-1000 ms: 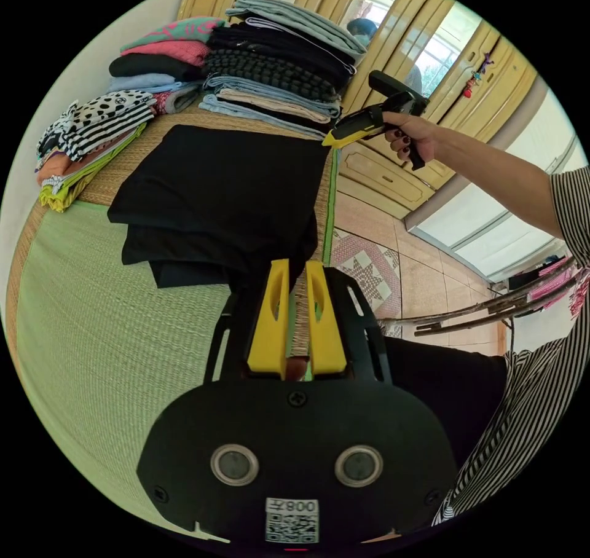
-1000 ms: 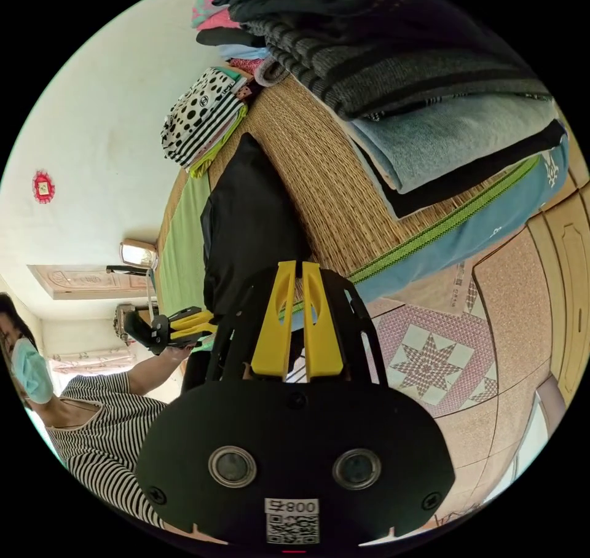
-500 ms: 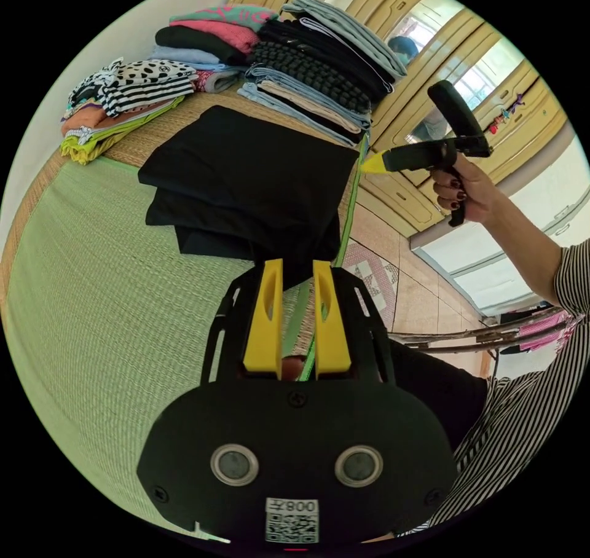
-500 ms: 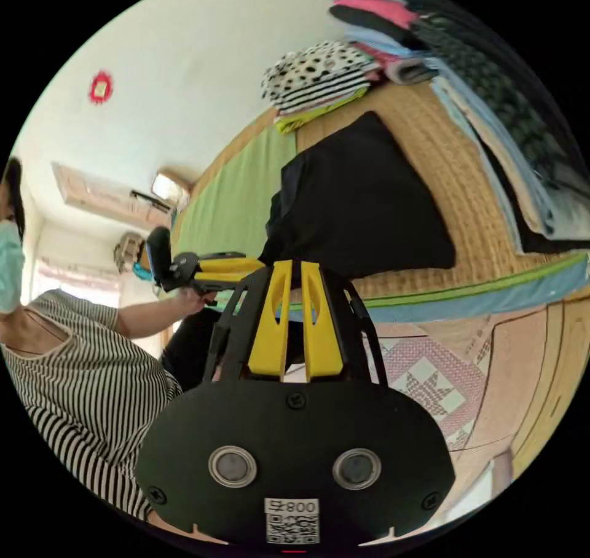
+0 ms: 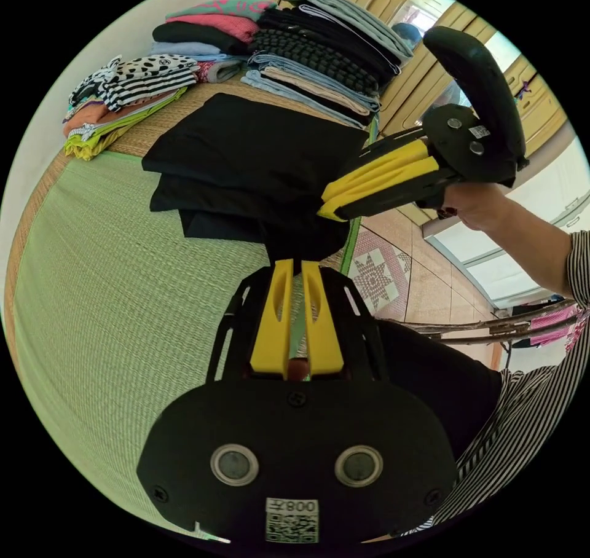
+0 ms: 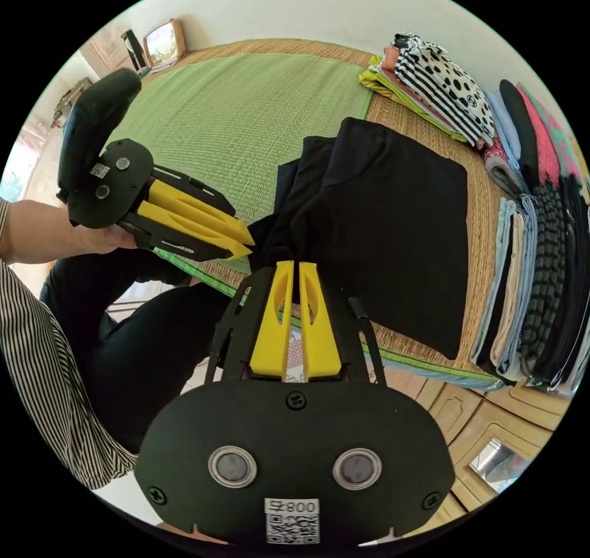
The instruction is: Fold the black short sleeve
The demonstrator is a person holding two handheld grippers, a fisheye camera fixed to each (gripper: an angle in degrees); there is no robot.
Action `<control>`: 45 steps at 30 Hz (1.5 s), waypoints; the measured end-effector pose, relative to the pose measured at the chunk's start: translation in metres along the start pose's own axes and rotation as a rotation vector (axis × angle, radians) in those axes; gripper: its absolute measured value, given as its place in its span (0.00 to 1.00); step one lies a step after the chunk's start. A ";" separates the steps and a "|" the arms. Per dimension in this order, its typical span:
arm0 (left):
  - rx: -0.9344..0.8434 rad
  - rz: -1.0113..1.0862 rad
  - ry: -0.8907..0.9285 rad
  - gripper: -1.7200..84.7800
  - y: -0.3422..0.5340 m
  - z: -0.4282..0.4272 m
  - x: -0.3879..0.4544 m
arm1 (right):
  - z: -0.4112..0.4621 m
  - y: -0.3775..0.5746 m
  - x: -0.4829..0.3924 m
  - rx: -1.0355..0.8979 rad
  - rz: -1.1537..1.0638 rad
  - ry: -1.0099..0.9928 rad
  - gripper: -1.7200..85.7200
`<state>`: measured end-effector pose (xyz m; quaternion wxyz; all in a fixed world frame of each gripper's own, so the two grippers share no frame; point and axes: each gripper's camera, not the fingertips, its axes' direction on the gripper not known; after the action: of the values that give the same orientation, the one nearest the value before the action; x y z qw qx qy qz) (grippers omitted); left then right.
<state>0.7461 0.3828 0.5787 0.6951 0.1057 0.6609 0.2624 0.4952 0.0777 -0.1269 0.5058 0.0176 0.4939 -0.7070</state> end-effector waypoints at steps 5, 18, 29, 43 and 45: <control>0.034 0.026 -0.051 0.03 -0.013 -0.013 -0.007 | -0.047 0.034 0.048 0.153 0.105 -0.200 0.03; 0.065 -0.162 0.088 0.09 0.010 -0.060 -0.081 | -0.065 0.077 0.100 0.246 0.173 -0.363 0.02; 0.184 -0.241 0.310 0.04 0.011 -0.104 -0.103 | -0.083 0.095 0.132 0.299 0.208 -0.423 0.02; 0.172 -0.187 0.496 0.11 -0.038 -0.087 -0.113 | -0.093 0.103 0.162 0.273 0.191 -0.492 0.03; 0.175 -0.158 0.514 0.12 -0.021 -0.100 -0.112 | -0.087 0.103 0.161 0.256 0.186 -0.506 0.03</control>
<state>0.6546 0.2881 0.6548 0.5113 0.0434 0.8418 0.1673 0.4506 0.0272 -0.3257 0.6692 -0.0502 0.2555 -0.6960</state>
